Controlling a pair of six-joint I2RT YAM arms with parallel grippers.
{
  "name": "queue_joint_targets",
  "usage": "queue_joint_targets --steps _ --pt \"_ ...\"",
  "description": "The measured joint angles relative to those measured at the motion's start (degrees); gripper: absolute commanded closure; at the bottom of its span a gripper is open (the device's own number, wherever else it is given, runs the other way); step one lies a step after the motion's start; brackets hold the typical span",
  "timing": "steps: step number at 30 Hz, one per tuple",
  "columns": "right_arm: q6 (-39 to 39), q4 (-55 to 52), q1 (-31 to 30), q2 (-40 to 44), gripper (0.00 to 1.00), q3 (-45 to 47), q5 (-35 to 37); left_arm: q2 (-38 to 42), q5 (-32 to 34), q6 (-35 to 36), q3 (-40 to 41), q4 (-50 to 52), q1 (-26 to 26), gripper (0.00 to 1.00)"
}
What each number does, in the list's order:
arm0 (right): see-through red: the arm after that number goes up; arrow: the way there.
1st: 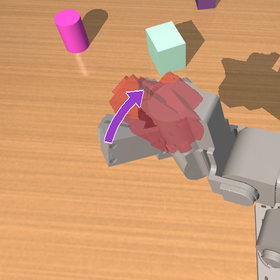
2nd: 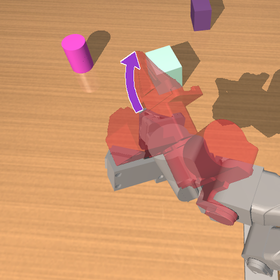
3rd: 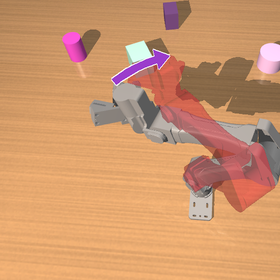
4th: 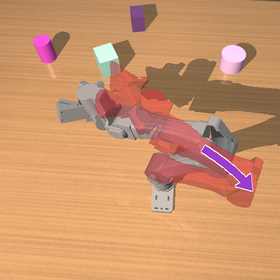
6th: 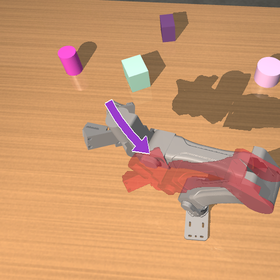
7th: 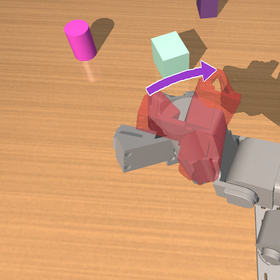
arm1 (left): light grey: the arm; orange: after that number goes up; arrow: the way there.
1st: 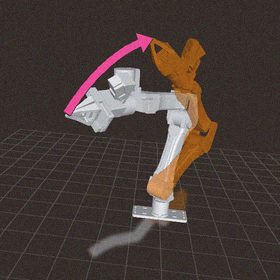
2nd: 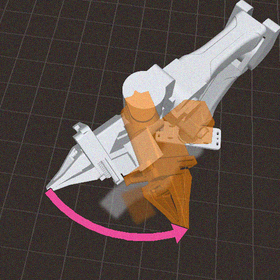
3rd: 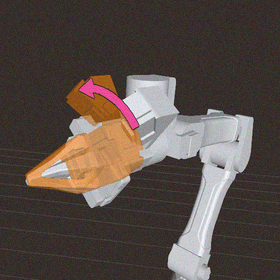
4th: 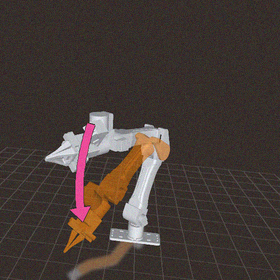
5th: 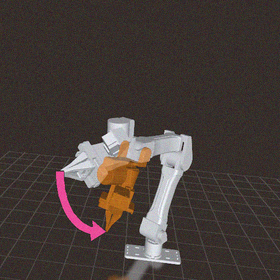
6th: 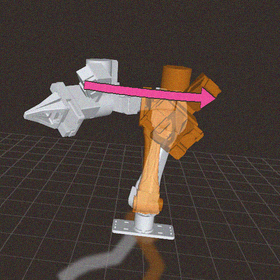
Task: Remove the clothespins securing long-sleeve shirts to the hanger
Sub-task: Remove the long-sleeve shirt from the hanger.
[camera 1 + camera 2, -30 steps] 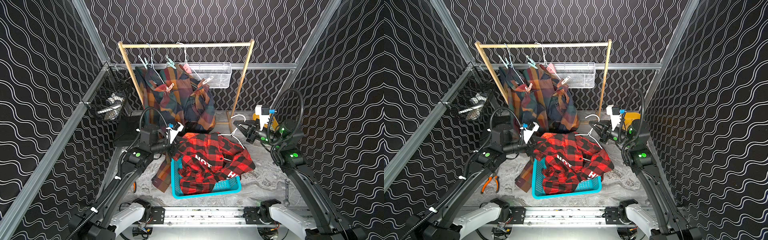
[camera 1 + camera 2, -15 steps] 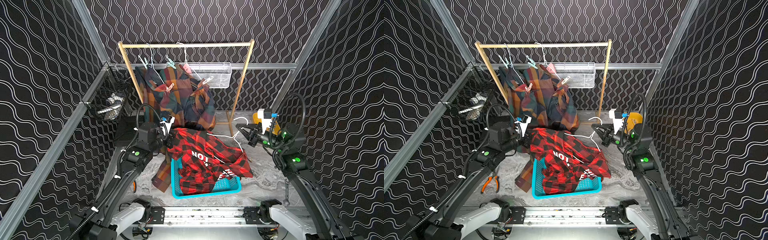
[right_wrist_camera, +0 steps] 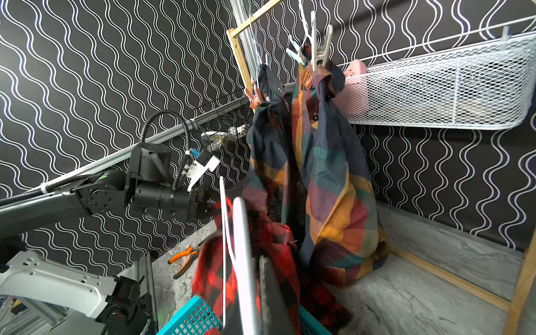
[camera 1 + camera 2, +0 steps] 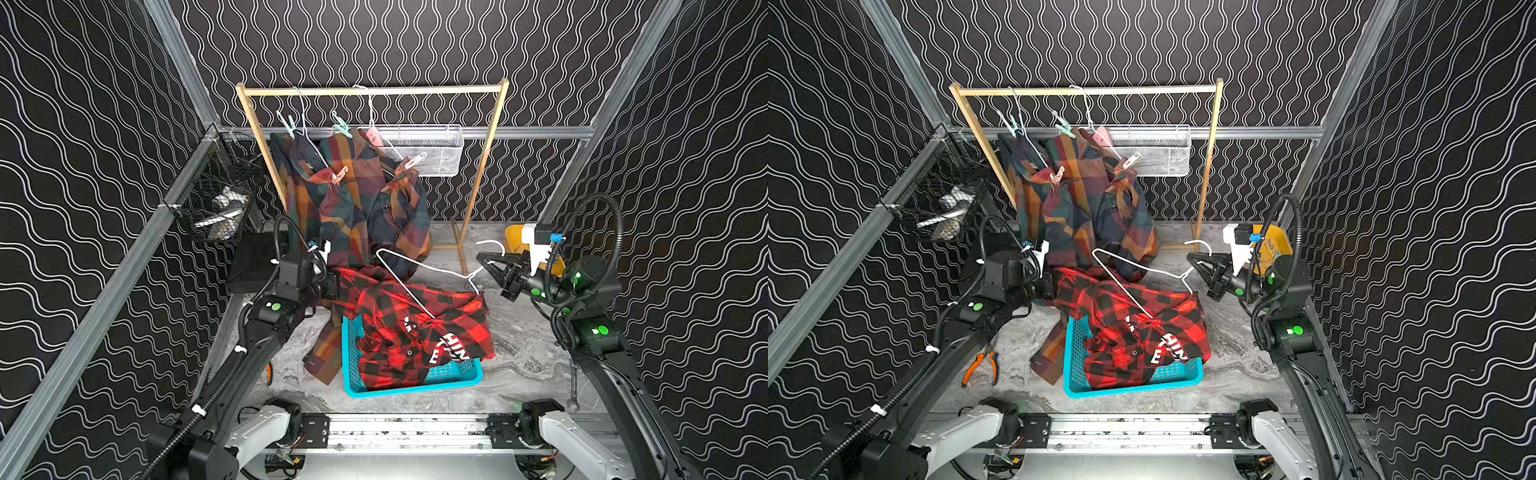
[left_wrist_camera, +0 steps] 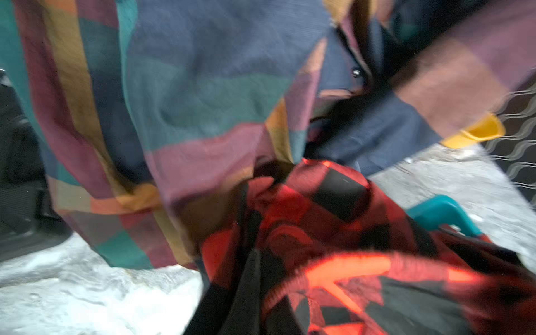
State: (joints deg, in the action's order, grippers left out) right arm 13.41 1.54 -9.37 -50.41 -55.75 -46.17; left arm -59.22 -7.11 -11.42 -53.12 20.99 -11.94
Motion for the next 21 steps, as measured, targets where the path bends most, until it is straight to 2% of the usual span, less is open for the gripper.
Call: queue_joint_targets --steps 2,3,5,7,9,12,15,21 --pt "0.0 0.7 0.0 -1.2 1.0 -0.4 -1.1 1.4 -1.4 -0.6 1.0 0.1 -1.4 1.0" --pt "0.0 1.2 0.0 -1.9 1.0 -0.5 -1.5 2.0 -2.6 -0.6 1.3 0.5 -2.7 0.92" --pt "0.2 2.3 0.0 -3.5 1.0 -0.5 -2.9 2.6 -4.7 -0.3 1.3 1.1 -5.0 0.52" --pt "0.6 3.7 0.0 -5.1 1.0 -0.5 -4.4 3.0 -7.0 0.7 0.7 2.1 -6.2 0.21" --pt "0.7 4.7 0.0 -6.6 1.0 -0.5 -6.0 4.3 -8.9 1.5 -0.7 2.5 -6.4 0.06" --pt "0.6 6.3 0.0 -8.0 1.0 -0.5 -7.8 7.0 -12.5 3.5 -2.8 1.1 -6.4 0.01" --pt "0.4 7.4 -0.2 -9.1 1.0 -0.5 -10.4 7.6 -16.9 5.6 -4.4 -0.6 -6.4 0.01" --pt "-1.3 7.8 -1.3 -9.4 1.0 -0.5 -14.4 3.4 -25.3 10.0 -7.7 -1.5 -6.4 0.05"
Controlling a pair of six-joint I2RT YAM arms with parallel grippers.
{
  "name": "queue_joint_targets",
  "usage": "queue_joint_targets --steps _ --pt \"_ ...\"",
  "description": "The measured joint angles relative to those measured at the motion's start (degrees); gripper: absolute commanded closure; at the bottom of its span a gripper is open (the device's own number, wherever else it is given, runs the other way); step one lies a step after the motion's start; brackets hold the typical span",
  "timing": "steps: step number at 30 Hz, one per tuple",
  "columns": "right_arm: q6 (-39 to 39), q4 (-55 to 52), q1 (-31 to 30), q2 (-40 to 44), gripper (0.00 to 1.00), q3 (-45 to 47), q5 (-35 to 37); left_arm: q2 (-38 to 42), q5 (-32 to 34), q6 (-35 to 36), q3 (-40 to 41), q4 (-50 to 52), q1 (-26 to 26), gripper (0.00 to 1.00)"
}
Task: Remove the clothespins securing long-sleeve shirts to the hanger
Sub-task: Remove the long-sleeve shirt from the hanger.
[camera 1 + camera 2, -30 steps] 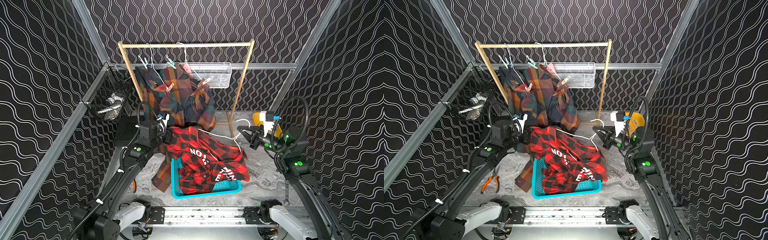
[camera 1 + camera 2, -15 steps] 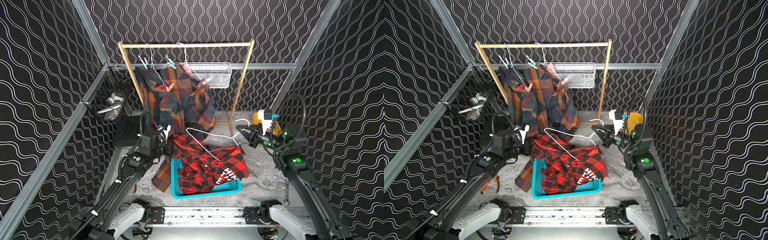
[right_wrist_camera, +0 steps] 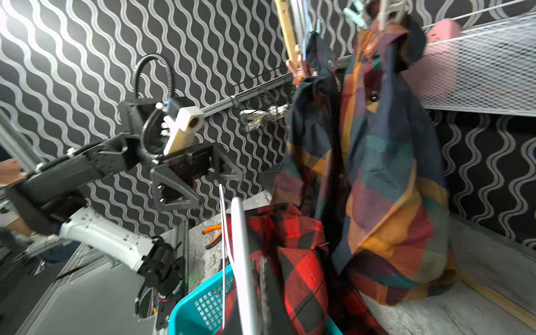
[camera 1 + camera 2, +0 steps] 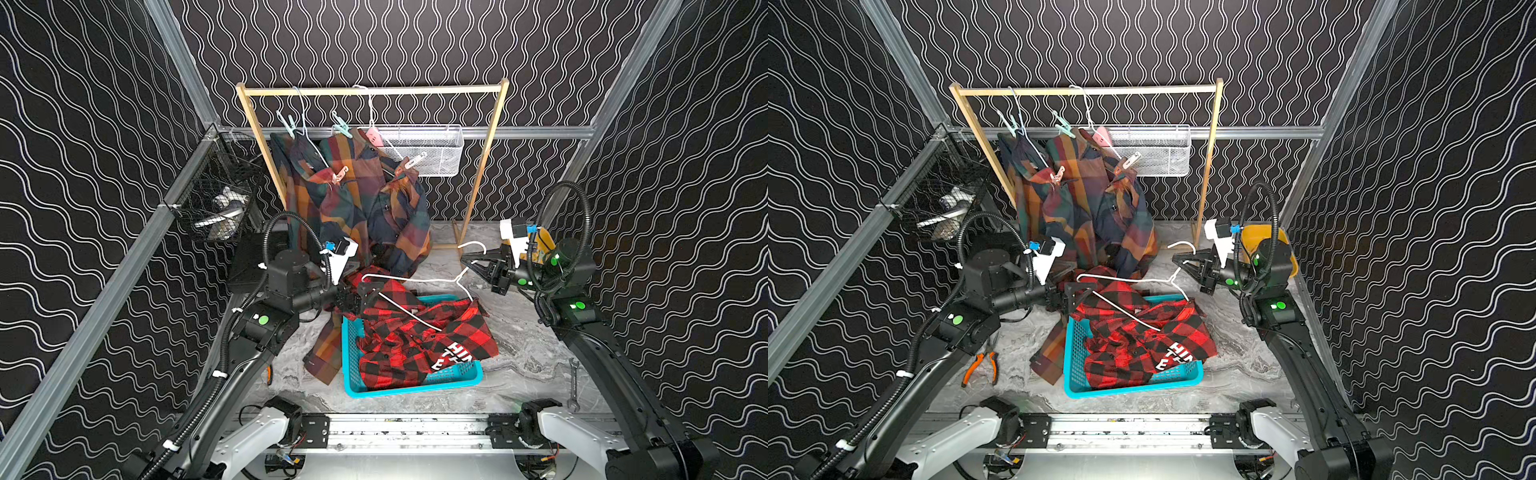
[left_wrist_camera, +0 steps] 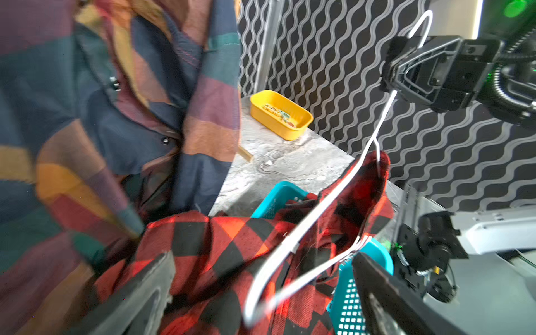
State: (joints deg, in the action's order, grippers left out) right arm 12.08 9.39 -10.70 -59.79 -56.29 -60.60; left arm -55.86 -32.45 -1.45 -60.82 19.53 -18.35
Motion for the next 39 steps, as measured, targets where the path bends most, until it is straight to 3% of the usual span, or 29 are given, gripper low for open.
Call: queue_joint_targets --steps 9,19,24,39 --pt "-2.1 0.2 -2.0 -0.9 1.0 -1.5 -4.7 -6.1 -10.9 7.7 -5.6 2.1 0.1 0.2" --pt "-1.1 2.9 -3.2 -4.6 1.0 -3.8 -7.0 -9.7 -23.0 14.1 -8.5 8.7 -0.2 0.23" --pt "-1.1 3.2 -4.2 -6.1 1.0 -4.9 -7.2 -10.8 -25.5 15.5 -8.7 10.3 -1.1 0.28" --pt "-4.1 -0.8 -7.7 -10.1 1.0 -9.1 -4.2 -12.9 -23.4 19.7 -12.0 16.4 -4.5 0.25"
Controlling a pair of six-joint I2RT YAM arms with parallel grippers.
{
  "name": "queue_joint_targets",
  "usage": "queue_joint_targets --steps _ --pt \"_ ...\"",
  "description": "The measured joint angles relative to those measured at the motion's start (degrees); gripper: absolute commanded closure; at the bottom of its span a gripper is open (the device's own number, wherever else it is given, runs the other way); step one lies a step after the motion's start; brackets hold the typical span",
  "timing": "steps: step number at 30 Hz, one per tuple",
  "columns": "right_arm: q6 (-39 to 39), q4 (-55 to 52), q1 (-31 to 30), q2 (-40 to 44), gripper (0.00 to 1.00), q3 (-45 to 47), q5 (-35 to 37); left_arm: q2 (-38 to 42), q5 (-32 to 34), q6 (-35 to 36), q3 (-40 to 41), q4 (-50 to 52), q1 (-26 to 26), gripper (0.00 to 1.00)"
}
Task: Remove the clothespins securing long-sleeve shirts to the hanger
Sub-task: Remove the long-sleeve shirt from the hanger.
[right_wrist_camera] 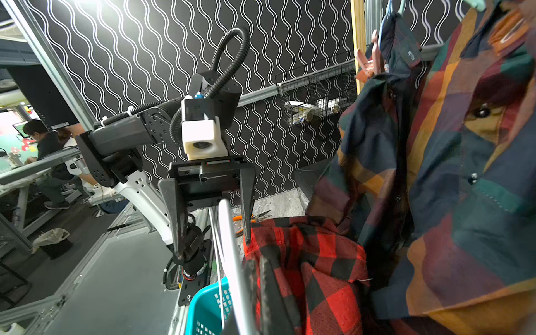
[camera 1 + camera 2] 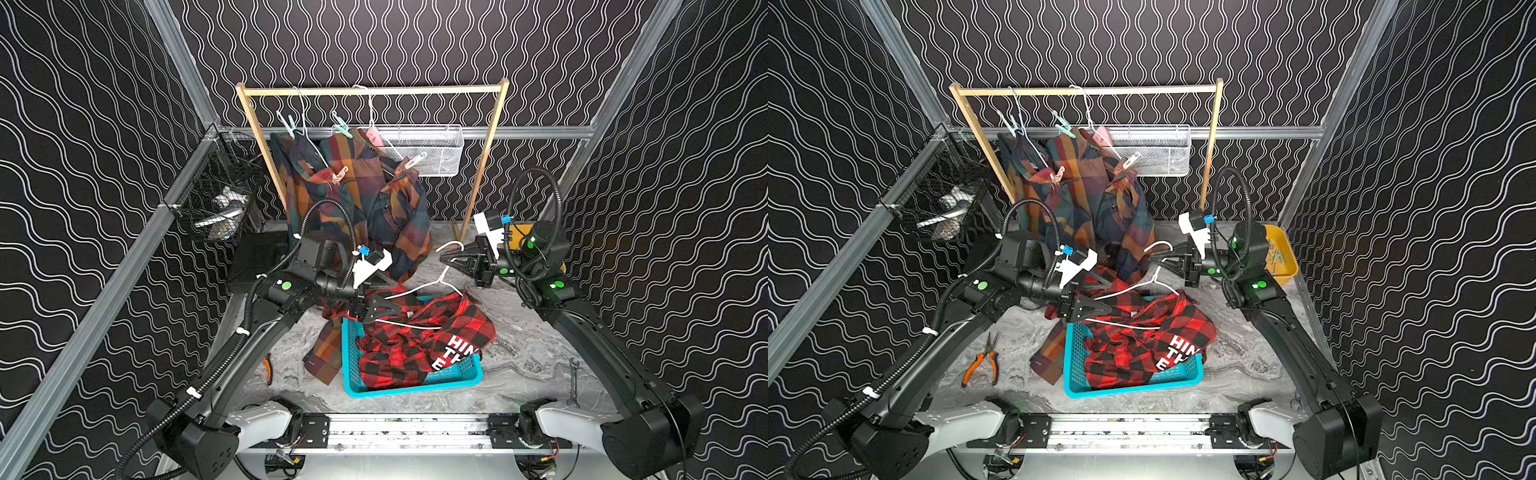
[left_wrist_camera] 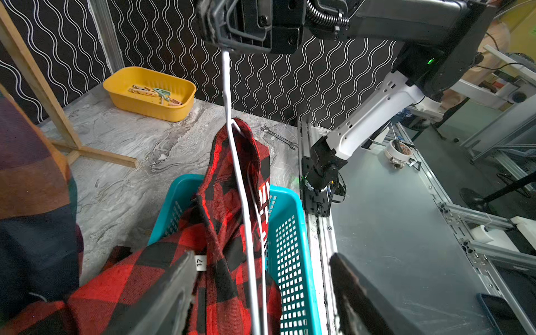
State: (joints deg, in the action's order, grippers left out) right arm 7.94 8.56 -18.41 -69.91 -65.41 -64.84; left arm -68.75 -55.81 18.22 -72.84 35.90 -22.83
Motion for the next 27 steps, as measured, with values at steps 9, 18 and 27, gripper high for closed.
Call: queue_joint_targets --steps 9,18,27 --pt "-4.3 -5.2 -3.3 -0.8 1.0 -1.9 2.2 -1.7 7.2 2.5 -2.1 3.5 -3.0 0.42" --pt "-4.5 -6.2 -4.7 -1.3 1.0 -1.9 3.1 -2.6 10.6 4.0 -2.9 5.5 -4.2 1.0" --pt "-3.4 -9.4 -5.2 1.9 0.56 3.0 8.8 -0.1 17.3 4.2 -2.7 5.5 -4.5 1.0"
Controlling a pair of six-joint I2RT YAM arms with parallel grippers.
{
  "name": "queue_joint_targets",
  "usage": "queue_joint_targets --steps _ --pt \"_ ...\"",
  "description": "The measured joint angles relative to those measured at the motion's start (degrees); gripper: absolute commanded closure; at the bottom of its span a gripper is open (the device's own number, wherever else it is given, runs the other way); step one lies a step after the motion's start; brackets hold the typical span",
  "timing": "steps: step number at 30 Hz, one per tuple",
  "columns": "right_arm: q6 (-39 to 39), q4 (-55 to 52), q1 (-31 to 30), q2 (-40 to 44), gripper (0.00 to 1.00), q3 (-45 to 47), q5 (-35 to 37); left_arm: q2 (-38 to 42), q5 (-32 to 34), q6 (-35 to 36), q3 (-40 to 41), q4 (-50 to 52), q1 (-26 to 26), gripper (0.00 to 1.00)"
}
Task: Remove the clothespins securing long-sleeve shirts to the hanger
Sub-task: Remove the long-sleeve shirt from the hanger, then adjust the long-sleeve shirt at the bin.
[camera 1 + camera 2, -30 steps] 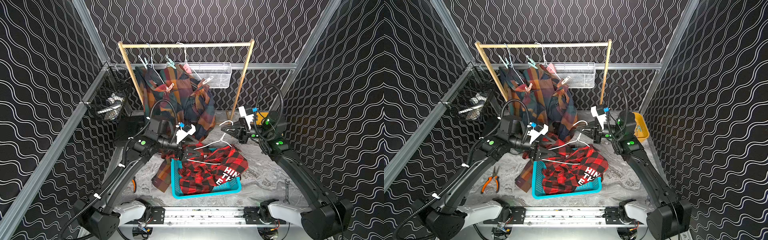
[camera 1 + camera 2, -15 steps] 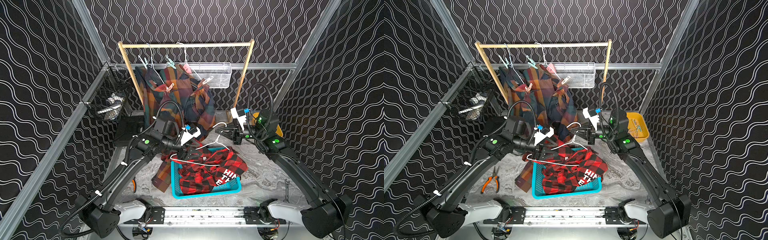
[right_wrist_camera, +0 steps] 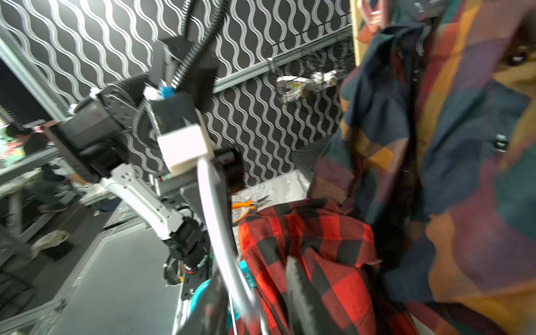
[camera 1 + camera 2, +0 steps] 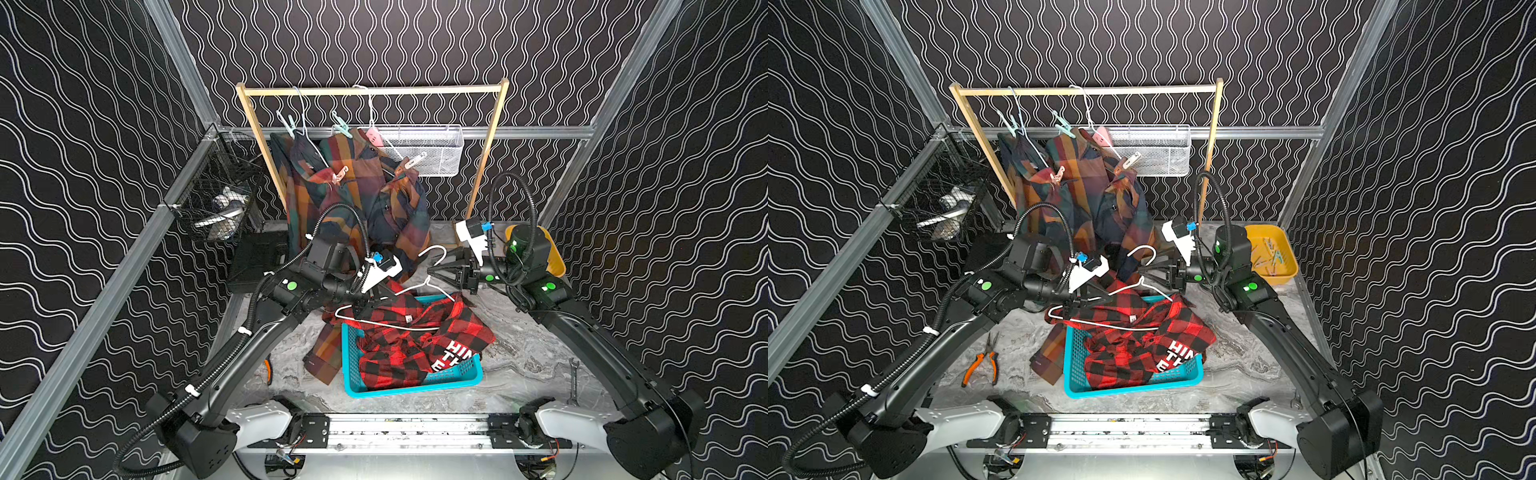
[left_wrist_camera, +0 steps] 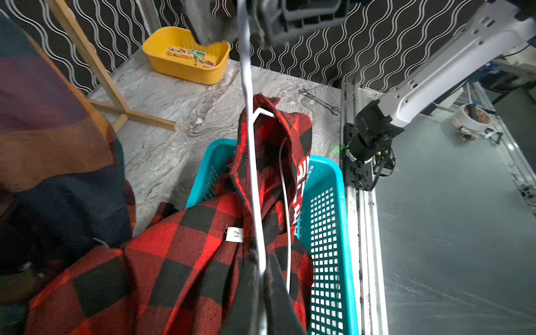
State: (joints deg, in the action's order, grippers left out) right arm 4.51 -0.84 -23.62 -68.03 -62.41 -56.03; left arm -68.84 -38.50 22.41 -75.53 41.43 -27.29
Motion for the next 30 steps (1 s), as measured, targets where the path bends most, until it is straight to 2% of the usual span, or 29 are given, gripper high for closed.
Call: queue_joint_targets --steps 5,10,17,22,26,30 --pt "2.4 -4.8 0.0 4.3 0.53 6.6 7.6 1.8 4.0 0.0 0.1 -1.2 0.0 1.0" --pt "5.6 -9.3 0.0 8.7 0.51 11.5 18.3 5.1 9.4 -0.2 0.7 -2.8 0.0 1.0" --pt "10.3 -19.6 0.2 12.6 0.49 11.5 32.3 10.6 16.5 -1.8 3.2 -6.3 -0.1 1.0" --pt "16.9 -29.2 2.3 20.5 0.41 12.9 41.7 13.4 23.5 -4.0 5.4 -13.7 0.0 1.0" --pt "21.3 -34.7 4.0 25.0 0.37 15.9 45.1 14.2 27.2 -5.5 6.7 -18.7 0.0 1.0" --pt "24.8 -37.1 4.7 26.7 0.35 21.1 45.1 14.0 29.3 -6.8 7.0 -22.6 0.0 1.0"
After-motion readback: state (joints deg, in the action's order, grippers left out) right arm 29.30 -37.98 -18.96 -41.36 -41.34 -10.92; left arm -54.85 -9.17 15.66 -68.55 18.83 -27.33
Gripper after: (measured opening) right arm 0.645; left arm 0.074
